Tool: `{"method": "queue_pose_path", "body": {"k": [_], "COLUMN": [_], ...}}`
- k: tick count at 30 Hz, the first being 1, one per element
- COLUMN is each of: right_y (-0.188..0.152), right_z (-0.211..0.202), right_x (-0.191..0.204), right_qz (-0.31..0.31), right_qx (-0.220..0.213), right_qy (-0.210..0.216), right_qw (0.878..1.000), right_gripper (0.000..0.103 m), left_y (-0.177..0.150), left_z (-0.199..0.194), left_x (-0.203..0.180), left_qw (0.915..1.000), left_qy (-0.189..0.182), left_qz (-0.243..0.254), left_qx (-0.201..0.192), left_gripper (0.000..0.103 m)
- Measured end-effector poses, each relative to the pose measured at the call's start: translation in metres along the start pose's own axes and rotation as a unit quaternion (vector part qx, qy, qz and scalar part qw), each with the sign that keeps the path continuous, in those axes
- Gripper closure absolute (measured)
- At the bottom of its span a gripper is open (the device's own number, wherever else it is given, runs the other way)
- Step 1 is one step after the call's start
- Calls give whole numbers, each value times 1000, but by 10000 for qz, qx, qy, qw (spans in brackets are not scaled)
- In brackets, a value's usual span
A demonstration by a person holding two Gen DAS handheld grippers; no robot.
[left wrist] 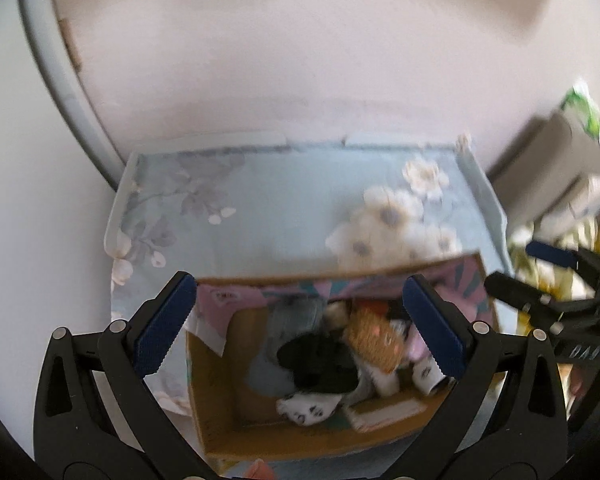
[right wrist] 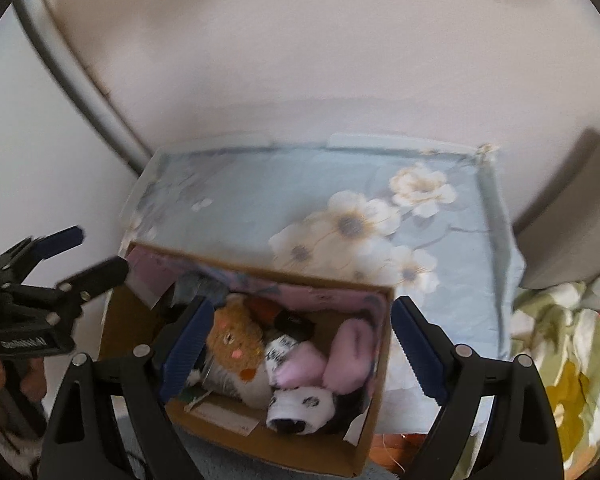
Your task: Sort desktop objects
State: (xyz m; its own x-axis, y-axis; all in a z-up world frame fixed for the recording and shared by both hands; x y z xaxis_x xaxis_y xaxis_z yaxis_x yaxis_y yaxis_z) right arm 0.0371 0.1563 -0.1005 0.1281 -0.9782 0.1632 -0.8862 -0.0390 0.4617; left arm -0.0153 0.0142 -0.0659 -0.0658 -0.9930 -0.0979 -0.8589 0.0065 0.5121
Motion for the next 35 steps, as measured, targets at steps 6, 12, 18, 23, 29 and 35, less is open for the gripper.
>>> {"method": "queue_pose_path", "body": {"k": [6, 12, 18, 23, 29, 35], "right_y": [10, 13, 11, 9, 7, 6], "right_z": [-9, -19, -16, -14, -13, -14], "right_x": [-3, -3, -6, -4, -3, -2], "right_qz": [319, 667, 800, 813, 803, 802], "right_qx": [-248, -558, -544, -499, -476, -465], "right_qy": [-300, -604, -666, -645, -625, -664], "right_qw": [9987, 9944, 9931, 9933, 9937, 9935], "right_gripper": [14, 14, 14, 14, 14, 14], "left_y": [17, 18, 16, 14, 12, 11], "left_z": [-12, -17, -18, -19, -20, -20], "left_x": [0, -1, -1, -1, -1, -1], "left_qw": [9984, 9967, 9968, 9966, 9963, 9960], "left_qy": [354, 581, 585, 641, 701, 729], "left_qz": [-235, -259, -284, -241, -166, -158], "left_qx": [-360, -498, -470, -456, -464, -490], "left_gripper": [0, 0, 0, 0, 0, 0]}}
Point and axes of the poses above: each gripper's, at about its wrist camera, not at the fingertips, and z roughly the way its jaws point, x to its left, y to its top, the point moved 5 cm from there along z, roughly the way its jaws point, and after that the axes turned 1 degree about -z, right-handed, at the moved point
